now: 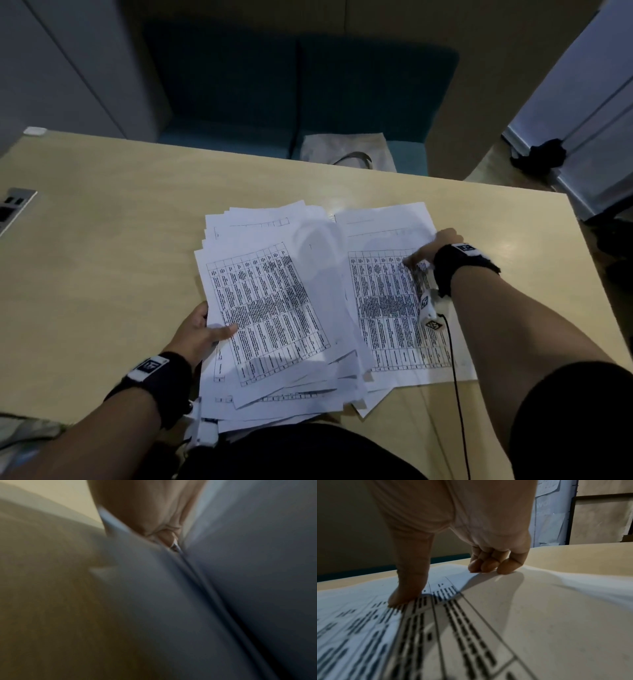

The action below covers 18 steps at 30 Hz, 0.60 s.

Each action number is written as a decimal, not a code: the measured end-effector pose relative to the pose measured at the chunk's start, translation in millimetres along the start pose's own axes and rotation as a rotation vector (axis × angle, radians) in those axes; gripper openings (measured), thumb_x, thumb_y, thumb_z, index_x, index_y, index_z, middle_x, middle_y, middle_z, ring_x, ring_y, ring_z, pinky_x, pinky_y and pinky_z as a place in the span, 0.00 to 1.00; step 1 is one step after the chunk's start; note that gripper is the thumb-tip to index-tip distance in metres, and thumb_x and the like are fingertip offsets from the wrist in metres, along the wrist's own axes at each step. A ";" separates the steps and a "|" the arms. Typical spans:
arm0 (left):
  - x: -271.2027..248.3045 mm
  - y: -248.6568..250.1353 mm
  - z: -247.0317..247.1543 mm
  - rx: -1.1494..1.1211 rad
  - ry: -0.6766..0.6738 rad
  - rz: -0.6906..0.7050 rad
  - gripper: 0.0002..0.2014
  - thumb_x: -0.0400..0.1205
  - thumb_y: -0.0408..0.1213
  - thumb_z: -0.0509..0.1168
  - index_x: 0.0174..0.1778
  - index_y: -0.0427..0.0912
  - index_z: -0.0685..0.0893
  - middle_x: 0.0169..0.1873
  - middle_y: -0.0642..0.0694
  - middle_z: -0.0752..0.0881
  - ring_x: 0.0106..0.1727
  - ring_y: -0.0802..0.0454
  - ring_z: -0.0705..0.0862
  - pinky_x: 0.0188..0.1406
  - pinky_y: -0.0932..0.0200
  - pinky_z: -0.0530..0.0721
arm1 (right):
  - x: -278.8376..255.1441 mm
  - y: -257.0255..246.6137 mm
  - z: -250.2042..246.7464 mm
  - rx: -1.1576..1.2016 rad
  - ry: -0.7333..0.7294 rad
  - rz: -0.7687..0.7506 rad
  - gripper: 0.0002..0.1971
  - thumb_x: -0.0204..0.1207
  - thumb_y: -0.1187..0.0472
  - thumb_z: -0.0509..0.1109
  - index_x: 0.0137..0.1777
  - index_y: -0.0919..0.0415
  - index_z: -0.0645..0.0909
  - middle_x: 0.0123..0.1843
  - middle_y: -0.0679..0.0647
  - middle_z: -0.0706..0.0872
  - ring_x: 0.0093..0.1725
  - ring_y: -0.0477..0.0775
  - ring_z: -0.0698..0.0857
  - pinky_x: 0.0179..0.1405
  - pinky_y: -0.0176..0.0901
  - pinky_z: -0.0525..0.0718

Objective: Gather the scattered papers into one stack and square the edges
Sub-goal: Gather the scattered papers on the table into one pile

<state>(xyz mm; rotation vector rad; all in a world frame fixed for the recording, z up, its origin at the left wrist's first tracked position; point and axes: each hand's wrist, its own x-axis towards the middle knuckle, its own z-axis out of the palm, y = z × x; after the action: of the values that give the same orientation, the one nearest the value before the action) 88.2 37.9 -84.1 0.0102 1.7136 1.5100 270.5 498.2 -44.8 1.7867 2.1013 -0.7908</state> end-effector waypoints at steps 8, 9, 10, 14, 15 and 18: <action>2.0 -2.6 -5.0 0.038 -0.036 0.021 0.48 0.64 0.37 0.84 0.80 0.45 0.71 0.78 0.47 0.76 0.78 0.45 0.74 0.80 0.37 0.67 | -41.6 -16.3 -11.8 -0.033 0.066 -0.066 0.36 0.51 0.51 0.88 0.56 0.62 0.76 0.52 0.61 0.84 0.55 0.65 0.83 0.57 0.56 0.83; 2.0 -1.7 -3.9 0.027 -0.046 0.021 0.46 0.65 0.35 0.83 0.80 0.45 0.72 0.77 0.47 0.78 0.77 0.45 0.76 0.80 0.38 0.67 | -47.2 -14.9 -14.8 0.027 0.100 -0.089 0.26 0.58 0.56 0.85 0.52 0.61 0.78 0.49 0.60 0.85 0.51 0.65 0.84 0.57 0.55 0.82; 0.5 0.1 -1.7 0.015 -0.044 0.024 0.41 0.68 0.30 0.80 0.79 0.44 0.73 0.75 0.47 0.79 0.75 0.46 0.77 0.80 0.38 0.68 | -50.3 -11.4 -17.4 0.065 0.141 -0.101 0.15 0.63 0.58 0.80 0.45 0.59 0.78 0.47 0.61 0.87 0.48 0.64 0.83 0.59 0.57 0.81; -1.2 -2.3 -1.1 -0.005 -0.051 0.028 0.36 0.75 0.21 0.73 0.78 0.45 0.73 0.74 0.49 0.80 0.75 0.46 0.77 0.80 0.39 0.67 | -76.9 2.0 -39.4 0.193 0.281 -0.146 0.06 0.63 0.58 0.77 0.36 0.58 0.84 0.37 0.58 0.88 0.41 0.62 0.84 0.58 0.57 0.80; -0.6 -3.7 -1.5 -0.001 -0.054 0.037 0.35 0.75 0.21 0.73 0.78 0.45 0.73 0.74 0.49 0.80 0.75 0.45 0.77 0.80 0.39 0.67 | -84.7 6.1 -46.7 0.255 0.311 -0.154 0.07 0.64 0.59 0.79 0.40 0.58 0.85 0.38 0.59 0.88 0.40 0.60 0.85 0.51 0.52 0.83; -3.8 -3.8 -0.4 -0.035 -0.050 0.045 0.33 0.78 0.20 0.70 0.79 0.43 0.71 0.73 0.49 0.79 0.73 0.46 0.77 0.78 0.42 0.69 | -106.5 20.6 -68.7 0.384 0.416 -0.225 0.12 0.70 0.64 0.78 0.53 0.63 0.85 0.42 0.60 0.83 0.42 0.55 0.80 0.42 0.43 0.75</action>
<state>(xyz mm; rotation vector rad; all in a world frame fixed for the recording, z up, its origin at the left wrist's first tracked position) 92.4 34.6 -85.1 0.0682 1.6572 1.5596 321.6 451.3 63.3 2.0776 2.5961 -1.0095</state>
